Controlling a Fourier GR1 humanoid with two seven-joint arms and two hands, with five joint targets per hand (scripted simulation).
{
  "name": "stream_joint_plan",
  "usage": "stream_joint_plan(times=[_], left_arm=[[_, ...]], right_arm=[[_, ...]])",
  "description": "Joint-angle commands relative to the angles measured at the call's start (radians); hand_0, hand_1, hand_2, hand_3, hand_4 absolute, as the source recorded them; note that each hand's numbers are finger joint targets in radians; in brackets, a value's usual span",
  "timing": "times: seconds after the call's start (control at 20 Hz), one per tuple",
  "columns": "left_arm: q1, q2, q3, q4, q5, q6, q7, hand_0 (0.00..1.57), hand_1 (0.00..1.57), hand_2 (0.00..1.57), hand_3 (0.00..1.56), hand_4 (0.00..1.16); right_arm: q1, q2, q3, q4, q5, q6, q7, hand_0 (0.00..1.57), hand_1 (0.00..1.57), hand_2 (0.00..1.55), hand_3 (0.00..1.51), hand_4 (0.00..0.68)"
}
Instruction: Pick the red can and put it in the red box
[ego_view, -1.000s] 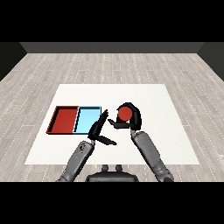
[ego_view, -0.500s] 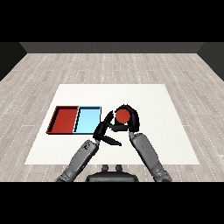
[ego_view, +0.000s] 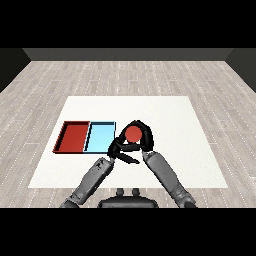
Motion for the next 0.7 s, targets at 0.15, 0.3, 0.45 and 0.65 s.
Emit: stream_joint_plan(times=[0.15,0.3,0.45,0.65], left_arm=[[-0.030,-0.012,-0.041,0.058,0.044,-0.020,-0.062,0.00,0.00,0.00,0.00,0.00],[-0.058,-0.012,-0.028,0.100,0.017,-0.014,-0.097,0.00,0.00,0.00,0.00,0.00],[-0.044,-0.011,-0.013,-0.006,0.006,0.025,-0.023,0.00,0.00,0.00,0.00,0.00],[0.010,-0.011,-0.066,-0.047,0.057,0.298,-0.057,1.57,1.57,1.57,1.50,1.14]], right_arm=[[-0.032,0.008,-0.051,0.031,-0.027,0.055,-0.022,1.57,1.57,1.49,1.41,0.651],[-0.065,0.008,0.024,0.065,-0.052,-0.020,-0.033,1.57,1.57,1.48,1.41,0.651],[-0.009,0.008,0.126,-0.008,-0.048,-0.096,0.000,1.57,1.57,1.48,1.40,0.658],[-0.041,0.008,0.064,0.027,-0.085,-0.057,-0.030,1.57,1.57,1.47,1.40,0.630]])
